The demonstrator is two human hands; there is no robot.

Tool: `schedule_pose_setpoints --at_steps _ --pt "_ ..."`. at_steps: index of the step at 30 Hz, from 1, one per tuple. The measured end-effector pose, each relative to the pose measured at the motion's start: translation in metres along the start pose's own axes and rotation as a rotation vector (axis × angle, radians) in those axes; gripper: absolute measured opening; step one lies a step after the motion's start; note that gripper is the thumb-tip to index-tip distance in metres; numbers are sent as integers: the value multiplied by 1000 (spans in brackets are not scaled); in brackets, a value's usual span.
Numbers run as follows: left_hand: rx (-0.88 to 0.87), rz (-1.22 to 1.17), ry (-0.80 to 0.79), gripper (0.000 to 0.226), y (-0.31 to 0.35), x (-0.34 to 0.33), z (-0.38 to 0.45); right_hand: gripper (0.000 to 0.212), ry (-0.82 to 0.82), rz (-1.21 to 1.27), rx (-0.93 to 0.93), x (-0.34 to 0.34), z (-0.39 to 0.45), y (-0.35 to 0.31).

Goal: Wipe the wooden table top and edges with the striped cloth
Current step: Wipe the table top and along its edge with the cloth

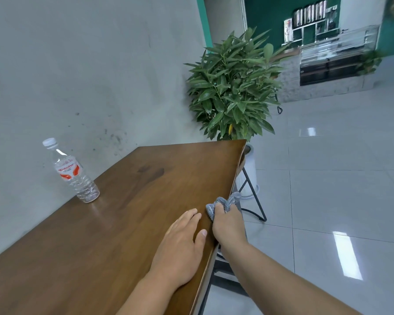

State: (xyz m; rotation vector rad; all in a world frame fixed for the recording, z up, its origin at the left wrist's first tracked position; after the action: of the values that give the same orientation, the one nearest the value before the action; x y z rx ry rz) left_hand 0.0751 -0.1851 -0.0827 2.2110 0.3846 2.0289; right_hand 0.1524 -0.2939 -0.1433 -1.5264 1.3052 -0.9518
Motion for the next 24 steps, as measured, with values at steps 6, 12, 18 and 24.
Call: schedule_pose_setpoints --at_steps 6,12,18,24 --pt "-29 -18 -11 51 -1 2 3 44 14 45 -46 3 25 -6" --pt "-88 9 -44 52 -2 1 -12 38 39 27 -35 1 4 4" --pt "-103 3 -57 52 -7 -1 -28 31 42 10 13 -11 -27 23" --pt "-130 -1 -29 50 -3 1 -25 38 61 -54 -14 -6 -17 14"
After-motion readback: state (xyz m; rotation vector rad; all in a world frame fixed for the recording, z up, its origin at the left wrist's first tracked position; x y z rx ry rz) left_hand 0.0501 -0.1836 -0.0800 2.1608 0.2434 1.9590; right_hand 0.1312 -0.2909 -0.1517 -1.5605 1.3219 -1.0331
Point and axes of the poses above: each hand's wrist, its own z-axis towards the middle knuckle, its own x-axis out of the back of the hand, y = z × x, the point moved 10 cm from there along z, towards the middle knuckle, and after that the axes turned 10 degrees about -y, right-handed, at the moved point
